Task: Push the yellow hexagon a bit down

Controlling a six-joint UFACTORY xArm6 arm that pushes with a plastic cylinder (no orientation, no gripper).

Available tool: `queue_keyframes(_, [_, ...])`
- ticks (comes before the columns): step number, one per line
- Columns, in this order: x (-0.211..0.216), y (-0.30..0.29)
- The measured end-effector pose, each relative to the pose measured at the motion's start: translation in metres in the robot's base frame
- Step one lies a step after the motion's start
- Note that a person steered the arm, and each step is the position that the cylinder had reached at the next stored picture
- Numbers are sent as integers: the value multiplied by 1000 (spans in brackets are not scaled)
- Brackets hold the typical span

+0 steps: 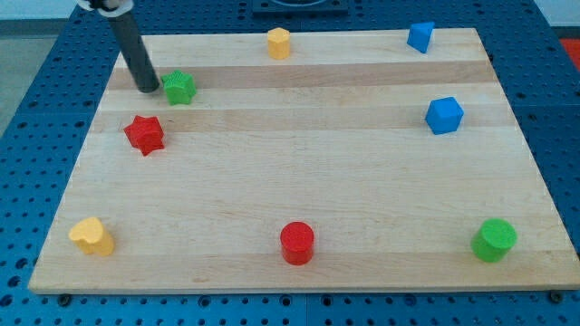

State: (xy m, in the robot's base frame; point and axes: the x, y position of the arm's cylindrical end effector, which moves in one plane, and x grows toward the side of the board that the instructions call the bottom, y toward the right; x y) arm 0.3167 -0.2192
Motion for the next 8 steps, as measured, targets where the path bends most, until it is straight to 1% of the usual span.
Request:
queue_keyframes(1, [0,39])
queue_keyframes(2, [-12,31])
queue_keyframes(3, [-69,18])
queue_keyframes(4, [-98,82])
queue_keyframes(5, [-116,178])
queue_keyframes(6, [-123,201])
queue_keyframes(7, [-123,204])
queue_keyframes(8, [-123,220])
